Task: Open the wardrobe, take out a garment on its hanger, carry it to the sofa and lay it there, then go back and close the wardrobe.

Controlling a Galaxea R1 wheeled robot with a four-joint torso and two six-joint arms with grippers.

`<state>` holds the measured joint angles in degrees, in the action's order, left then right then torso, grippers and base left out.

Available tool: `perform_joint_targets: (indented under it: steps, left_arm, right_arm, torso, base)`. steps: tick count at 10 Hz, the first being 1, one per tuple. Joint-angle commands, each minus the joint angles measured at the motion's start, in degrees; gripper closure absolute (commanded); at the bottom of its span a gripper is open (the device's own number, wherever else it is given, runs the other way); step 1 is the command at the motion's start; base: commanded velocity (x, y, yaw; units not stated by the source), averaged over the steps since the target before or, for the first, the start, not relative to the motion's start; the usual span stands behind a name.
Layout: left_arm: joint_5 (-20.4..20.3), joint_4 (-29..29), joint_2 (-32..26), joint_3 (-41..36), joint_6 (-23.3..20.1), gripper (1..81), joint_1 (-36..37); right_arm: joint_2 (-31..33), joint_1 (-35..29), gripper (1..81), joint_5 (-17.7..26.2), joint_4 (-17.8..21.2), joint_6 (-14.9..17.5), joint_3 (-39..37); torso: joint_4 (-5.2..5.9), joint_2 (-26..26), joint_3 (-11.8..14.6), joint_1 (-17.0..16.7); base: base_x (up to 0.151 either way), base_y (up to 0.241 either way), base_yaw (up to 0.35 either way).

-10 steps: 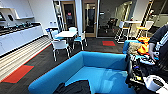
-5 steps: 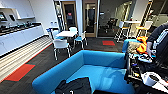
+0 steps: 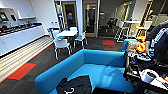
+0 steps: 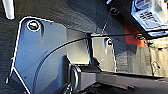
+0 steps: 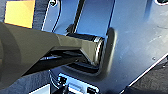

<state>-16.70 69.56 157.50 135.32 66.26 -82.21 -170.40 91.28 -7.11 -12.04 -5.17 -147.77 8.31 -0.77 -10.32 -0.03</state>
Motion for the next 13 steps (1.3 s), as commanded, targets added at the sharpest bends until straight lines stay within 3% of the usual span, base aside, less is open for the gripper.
perform_joint_targets:
  steps: [1,13]
  left_arm:
    - [0.97,1.02,-1.04,-0.40,-0.07,1.0,2.01]
    - [0.97,0.93,-1.13,-0.40,-0.07,1.0,2.01]
  right_arm:
    - [-0.05,-0.88,1.0,3.15,-0.44,-0.02,0.39]
    - [-0.32,-1.14,1.0,3.15,-0.79,-0.02,0.22]
  torso:
    - [0.00,-0.02,0.00,0.03]
    - [-0.02,0.11,-0.06,0.32]
  base:
    - [-0.074,0.000,0.000]
    - [-0.019,0.000,0.000]
